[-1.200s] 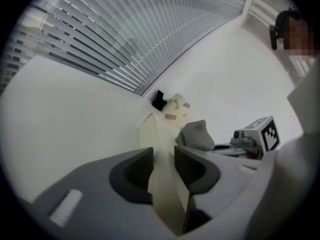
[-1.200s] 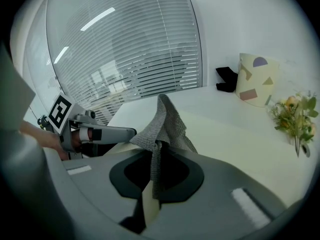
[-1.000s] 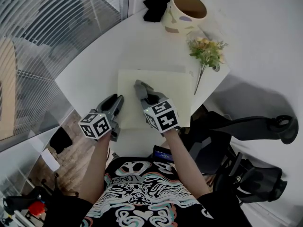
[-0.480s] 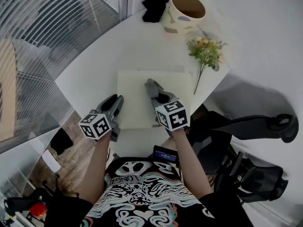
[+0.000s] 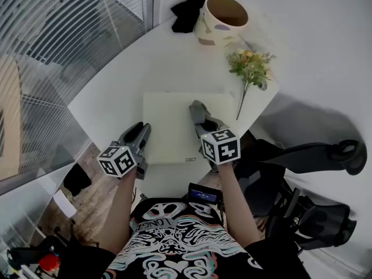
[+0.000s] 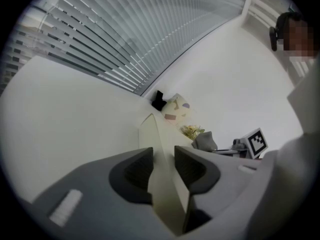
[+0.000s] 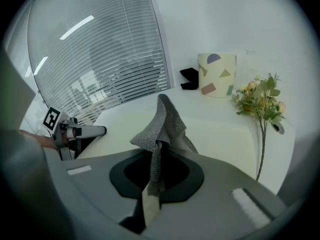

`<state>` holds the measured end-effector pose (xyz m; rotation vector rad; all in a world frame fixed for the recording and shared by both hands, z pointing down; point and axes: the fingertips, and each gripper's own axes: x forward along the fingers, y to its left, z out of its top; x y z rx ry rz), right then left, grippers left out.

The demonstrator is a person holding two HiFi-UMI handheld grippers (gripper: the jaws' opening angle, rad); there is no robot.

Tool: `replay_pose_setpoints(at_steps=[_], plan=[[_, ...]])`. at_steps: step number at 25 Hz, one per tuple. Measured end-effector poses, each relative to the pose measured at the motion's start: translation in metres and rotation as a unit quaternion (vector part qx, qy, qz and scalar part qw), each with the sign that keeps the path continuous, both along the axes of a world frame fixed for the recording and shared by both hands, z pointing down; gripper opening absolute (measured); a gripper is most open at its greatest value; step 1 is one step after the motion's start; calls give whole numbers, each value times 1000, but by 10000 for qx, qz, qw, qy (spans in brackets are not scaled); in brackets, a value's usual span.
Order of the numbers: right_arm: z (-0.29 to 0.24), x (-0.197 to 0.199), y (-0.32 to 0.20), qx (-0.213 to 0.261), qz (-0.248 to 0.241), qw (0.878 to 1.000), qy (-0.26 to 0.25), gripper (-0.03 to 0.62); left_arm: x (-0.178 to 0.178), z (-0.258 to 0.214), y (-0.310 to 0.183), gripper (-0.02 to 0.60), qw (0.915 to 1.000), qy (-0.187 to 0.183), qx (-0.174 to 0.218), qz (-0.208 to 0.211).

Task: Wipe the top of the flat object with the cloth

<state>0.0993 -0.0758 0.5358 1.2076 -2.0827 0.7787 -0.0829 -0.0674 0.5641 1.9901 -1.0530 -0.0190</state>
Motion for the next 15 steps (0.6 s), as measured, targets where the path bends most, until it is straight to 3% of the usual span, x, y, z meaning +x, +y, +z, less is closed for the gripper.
replay_pose_setpoints(at_steps=[4,7,12,15], plan=[[-11,2,1,305,-6,9994,-144,14,0,-3,1,187,9999,-29,126,-11],[-23,9,3,655,206,9975,-188,14,-1,-8,1,187,9992,-315,254,24],[-42,18,10,1341,346,9899,310,14,1,-25,1,187,9931,-985,607,207],[-59,22,15,1704,467,9830,494,14,3,-46,-2,186,9918,-957,824,183]])
